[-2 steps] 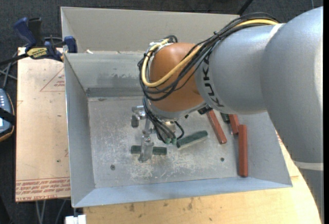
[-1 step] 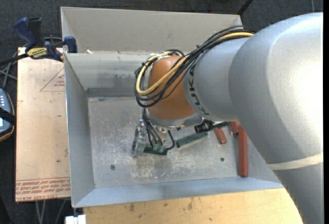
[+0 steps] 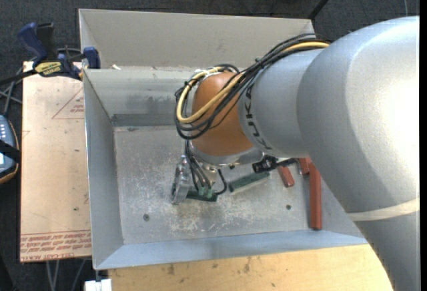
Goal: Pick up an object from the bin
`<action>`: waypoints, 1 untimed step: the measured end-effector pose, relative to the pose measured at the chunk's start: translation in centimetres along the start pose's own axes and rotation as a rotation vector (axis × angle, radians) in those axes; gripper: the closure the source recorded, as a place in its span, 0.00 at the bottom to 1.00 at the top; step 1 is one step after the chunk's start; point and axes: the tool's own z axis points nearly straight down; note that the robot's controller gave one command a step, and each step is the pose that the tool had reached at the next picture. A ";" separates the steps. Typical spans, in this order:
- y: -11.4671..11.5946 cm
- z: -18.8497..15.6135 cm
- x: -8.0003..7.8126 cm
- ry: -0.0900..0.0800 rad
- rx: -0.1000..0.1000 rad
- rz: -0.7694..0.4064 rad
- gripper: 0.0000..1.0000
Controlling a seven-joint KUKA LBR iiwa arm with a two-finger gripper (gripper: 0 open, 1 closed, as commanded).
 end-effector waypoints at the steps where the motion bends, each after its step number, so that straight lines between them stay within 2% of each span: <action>1: -1.1 -14.9 -2.5 -0.005 0.000 -0.041 1.00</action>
Offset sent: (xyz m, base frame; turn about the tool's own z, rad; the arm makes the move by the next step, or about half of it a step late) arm 0.0000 0.0000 0.0000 0.0000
